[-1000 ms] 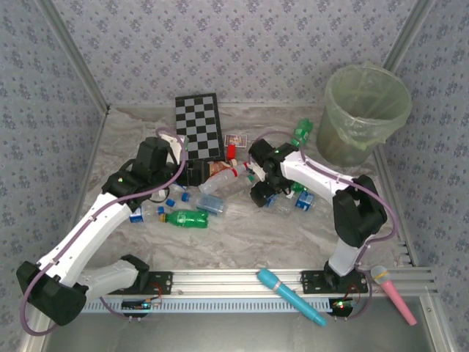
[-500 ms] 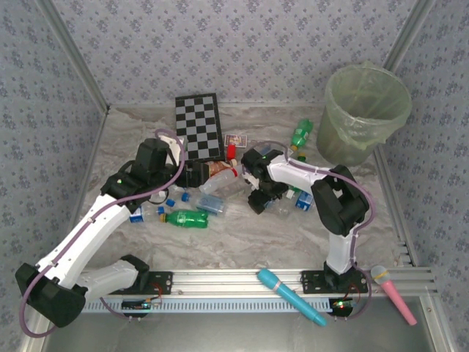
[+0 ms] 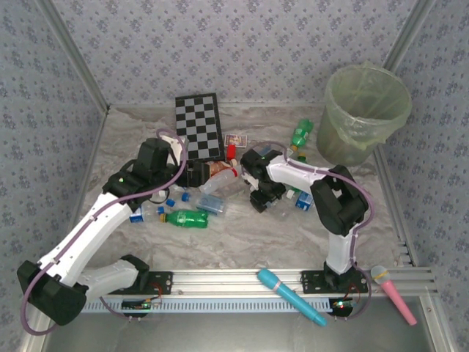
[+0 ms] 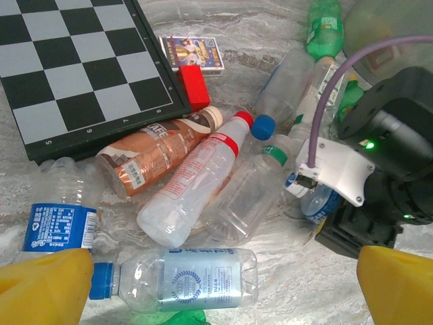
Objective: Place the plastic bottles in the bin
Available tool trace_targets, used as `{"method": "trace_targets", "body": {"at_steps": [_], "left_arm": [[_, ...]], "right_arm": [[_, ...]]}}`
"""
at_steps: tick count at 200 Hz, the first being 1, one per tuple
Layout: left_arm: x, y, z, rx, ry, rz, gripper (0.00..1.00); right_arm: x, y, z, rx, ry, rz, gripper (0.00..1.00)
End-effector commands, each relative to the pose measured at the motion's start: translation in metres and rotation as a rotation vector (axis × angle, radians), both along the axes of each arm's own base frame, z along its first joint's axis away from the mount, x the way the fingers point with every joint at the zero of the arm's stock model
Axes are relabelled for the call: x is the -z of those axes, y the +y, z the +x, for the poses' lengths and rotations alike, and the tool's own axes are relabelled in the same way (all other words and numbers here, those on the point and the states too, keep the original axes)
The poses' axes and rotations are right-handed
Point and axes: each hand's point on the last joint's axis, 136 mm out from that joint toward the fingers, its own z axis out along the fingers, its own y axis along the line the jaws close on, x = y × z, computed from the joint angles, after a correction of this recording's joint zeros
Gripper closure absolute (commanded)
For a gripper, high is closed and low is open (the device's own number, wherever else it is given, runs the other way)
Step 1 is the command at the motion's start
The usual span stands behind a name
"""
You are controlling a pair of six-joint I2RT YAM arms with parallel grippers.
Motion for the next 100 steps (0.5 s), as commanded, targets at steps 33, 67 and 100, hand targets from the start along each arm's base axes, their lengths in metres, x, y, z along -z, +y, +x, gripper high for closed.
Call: {"method": "trace_targets", "body": {"at_steps": [33, 67, 100], "left_arm": [[-0.022, -0.008, 0.016, 0.011, -0.059, -0.011, 0.00], [-0.032, -0.016, 0.027, 0.015, -0.081, -0.021, 0.00], [-0.049, -0.022, 0.042, 0.008, -0.124, -0.036, 0.00]], "right_arm": [[-0.075, -0.004, 0.018, 0.055, -0.155, 0.075, 0.34], [-0.126, -0.013, 0.040, 0.134, -0.274, 0.164, 0.34], [-0.180, -0.036, 0.064, 0.248, -0.401, 0.253, 0.36]]}}
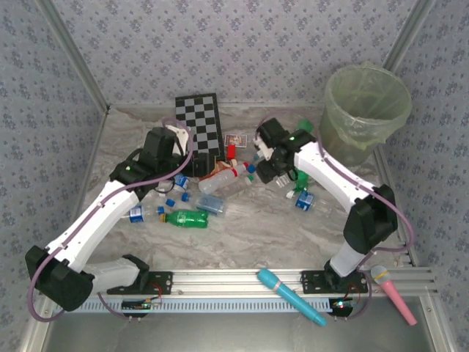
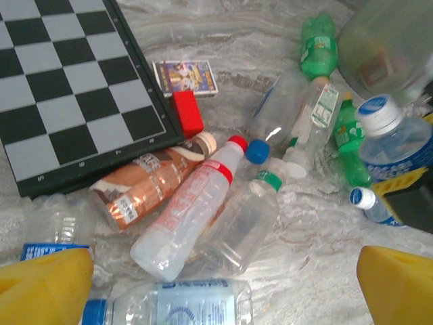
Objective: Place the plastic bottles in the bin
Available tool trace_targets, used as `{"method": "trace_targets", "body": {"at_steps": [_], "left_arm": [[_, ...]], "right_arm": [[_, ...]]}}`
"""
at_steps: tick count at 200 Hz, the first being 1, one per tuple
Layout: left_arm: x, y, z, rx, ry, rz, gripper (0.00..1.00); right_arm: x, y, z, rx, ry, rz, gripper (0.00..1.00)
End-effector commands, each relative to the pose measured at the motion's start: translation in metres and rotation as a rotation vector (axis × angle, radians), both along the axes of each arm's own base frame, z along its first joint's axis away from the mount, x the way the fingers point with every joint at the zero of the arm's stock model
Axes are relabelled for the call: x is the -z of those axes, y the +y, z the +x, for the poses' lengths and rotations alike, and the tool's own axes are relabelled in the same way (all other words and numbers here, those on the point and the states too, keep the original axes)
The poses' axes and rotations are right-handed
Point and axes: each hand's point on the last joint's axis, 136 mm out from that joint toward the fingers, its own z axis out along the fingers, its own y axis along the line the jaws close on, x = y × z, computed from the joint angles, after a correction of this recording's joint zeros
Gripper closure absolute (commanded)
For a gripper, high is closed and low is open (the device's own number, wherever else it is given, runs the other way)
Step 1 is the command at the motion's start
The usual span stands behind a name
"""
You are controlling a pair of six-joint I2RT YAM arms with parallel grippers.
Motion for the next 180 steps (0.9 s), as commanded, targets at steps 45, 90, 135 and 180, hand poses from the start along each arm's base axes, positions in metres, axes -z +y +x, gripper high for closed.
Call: {"method": "trace_targets", "body": {"at_steps": [45, 90, 135, 180], "left_arm": [[-0.049, -0.016, 0.027, 0.018, -0.134, -0.058, 0.00], [-0.071, -0.031, 0.038, 0.046, -0.174, -0.127, 0.00], [-0.082, -0.042, 0.042, 0.070, -0.182, -0.176, 0.00], [-0.076, -0.041, 0.036, 0.070, -0.161, -0.197, 0.00]], "right_arm": [[-0.119, -0.071, 0.042, 0.264, -0.228, 0.202, 0.37], [-0.188, -0.124, 0.071, 0.421, -0.424, 0.300, 0.37], [-0.245, -0.186, 0.094, 0.598, -0.607, 0.329, 0.36], [-0.274, -0.249, 0.112, 0.808, -0.791, 0.323, 0.37]]}}
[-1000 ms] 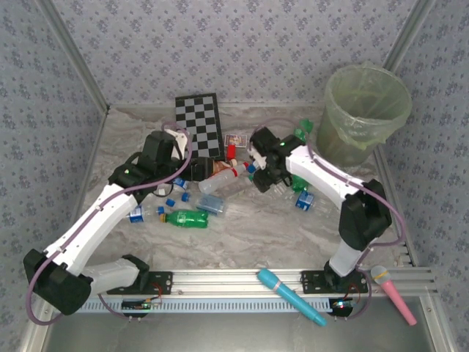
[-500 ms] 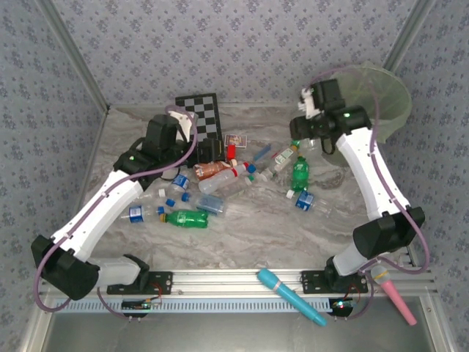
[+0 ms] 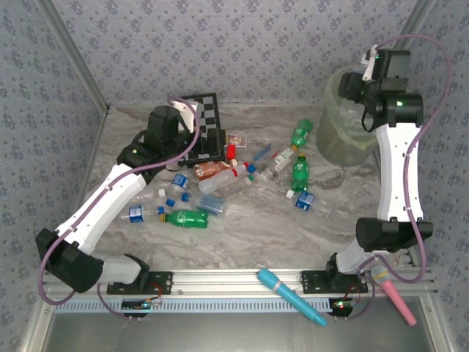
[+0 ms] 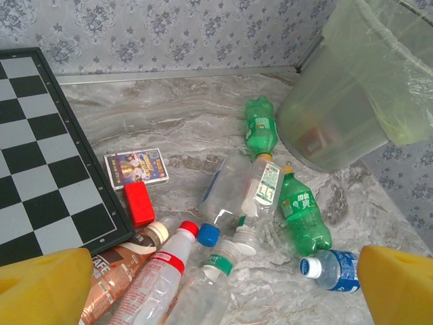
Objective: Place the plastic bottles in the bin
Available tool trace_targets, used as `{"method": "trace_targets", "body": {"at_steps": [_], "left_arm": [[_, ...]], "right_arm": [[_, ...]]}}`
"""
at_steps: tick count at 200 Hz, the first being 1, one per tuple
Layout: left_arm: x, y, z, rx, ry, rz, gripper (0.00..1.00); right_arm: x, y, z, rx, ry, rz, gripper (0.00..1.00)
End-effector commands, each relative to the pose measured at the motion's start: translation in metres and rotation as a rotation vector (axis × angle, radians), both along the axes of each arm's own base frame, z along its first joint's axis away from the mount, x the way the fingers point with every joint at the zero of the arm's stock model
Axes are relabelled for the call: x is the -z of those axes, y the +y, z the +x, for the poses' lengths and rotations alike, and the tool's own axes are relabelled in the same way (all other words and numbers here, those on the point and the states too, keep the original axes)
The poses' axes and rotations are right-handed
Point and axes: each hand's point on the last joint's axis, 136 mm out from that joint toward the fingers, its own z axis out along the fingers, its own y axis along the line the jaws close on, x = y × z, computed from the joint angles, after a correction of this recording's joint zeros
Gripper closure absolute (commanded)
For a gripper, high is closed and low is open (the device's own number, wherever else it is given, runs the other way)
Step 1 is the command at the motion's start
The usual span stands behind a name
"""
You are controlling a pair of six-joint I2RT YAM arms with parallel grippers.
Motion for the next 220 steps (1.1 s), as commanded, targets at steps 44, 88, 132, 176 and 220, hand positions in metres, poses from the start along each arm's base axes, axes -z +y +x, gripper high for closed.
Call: {"method": "trace_targets", "body": {"at_steps": [44, 88, 132, 176, 220], "left_arm": [[-0.015, -0.005, -0.012, 0.040, -0.016, -0.096, 0.00], [-0.016, -0.008, -0.016, 0.051, -0.008, -0.126, 0.00], [-0.015, -0.003, -0.023, 0.048, -0.017, -0.114, 0.00], [-0.012, 0.002, -0.026, 0.035, -0.019, -0.103, 0.00], [-0.014, 0.003, -0.027, 0.033, -0.027, -0.099, 0.00]], "right_arm": [[-0.014, -0.073, 0.032, 0.312, -0.133, -0.052, 0.37], [-0.002, -0.098, 0.054, 0.403, -0.145, -0.162, 0.36], [0.031, -0.129, 0.064, 0.511, -0.044, -0.249, 0.36], [0.041, -0.123, 0.070, 0.502, -0.018, -0.376, 0.36], [0.066, -0.132, 0.064, 0.517, 0.062, -0.402, 0.35]]}}
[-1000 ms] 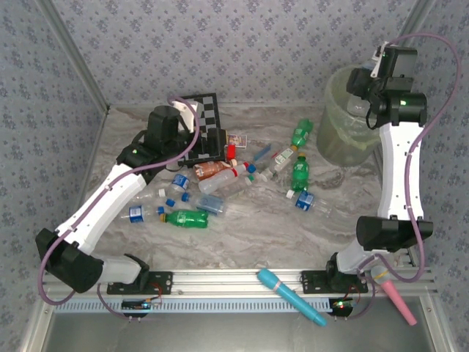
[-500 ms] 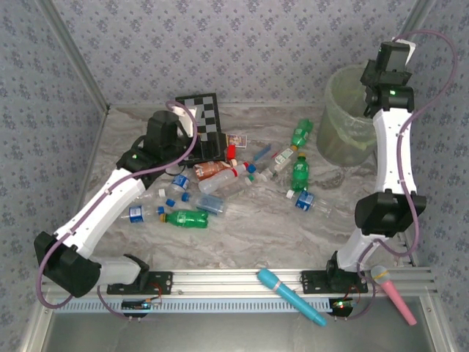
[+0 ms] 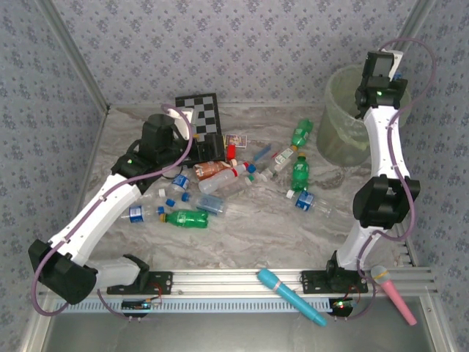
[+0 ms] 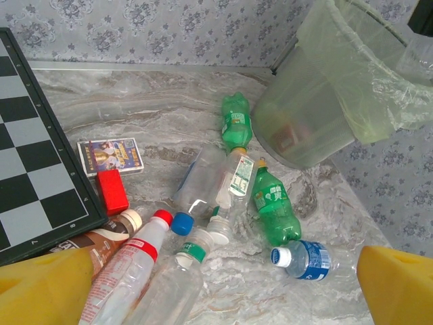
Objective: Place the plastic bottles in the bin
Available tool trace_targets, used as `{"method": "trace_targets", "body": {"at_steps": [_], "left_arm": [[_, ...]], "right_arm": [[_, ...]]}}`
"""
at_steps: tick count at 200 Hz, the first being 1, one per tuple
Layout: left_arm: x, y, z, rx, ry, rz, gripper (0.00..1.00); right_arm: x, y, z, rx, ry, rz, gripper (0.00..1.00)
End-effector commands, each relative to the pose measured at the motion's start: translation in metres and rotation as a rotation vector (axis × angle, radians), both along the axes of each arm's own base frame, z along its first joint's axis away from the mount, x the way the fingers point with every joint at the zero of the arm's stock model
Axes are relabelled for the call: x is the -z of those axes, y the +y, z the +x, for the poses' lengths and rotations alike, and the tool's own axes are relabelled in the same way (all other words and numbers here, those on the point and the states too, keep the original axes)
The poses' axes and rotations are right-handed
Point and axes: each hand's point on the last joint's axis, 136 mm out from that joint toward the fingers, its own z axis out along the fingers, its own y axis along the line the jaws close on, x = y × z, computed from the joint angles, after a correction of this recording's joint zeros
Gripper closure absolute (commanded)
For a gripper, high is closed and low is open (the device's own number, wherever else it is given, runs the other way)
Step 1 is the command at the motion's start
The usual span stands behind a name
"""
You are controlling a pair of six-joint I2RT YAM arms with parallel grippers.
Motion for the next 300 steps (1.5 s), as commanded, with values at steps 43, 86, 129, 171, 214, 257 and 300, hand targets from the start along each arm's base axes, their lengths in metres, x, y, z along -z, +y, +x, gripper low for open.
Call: {"method": "trace_targets", "body": {"at_steps": [43, 86, 129, 171, 214, 257, 300], "left_arm": [[-0.013, 0.002, -0.005, 0.005, -0.045, -0.008, 0.00], [-0.012, 0.002, -0.004, 0.004, -0.038, -0.006, 0.00], [-0.004, 0.004, -0.003, -0.013, -0.012, 0.000, 0.00], [0.008, 0.014, 0.001, -0.077, 0.014, 0.015, 0.00], [0.030, 0.031, 0.003, -0.163, 0.066, 0.055, 0.00], [0.062, 0.058, -0.005, -0.283, 0.156, 0.094, 0.00], [0.093, 0.099, -0.024, -0.462, 0.260, 0.100, 0.00]], "right_arm": [[0.002, -0.014, -0.008, 0.017, 0.014, -0.035, 0.22], [-0.010, -0.005, -0.012, -0.016, -0.011, -0.032, 0.00], [-0.022, 0.018, -0.018, -0.064, -0.026, -0.034, 0.00], [-0.022, 0.058, -0.028, -0.151, -0.014, -0.013, 0.00], [-0.005, 0.120, -0.045, -0.306, 0.014, 0.022, 0.00], [0.025, 0.193, -0.067, -0.501, 0.045, 0.084, 0.00], [0.068, 0.260, -0.090, -0.695, 0.136, 0.115, 0.00]]}}
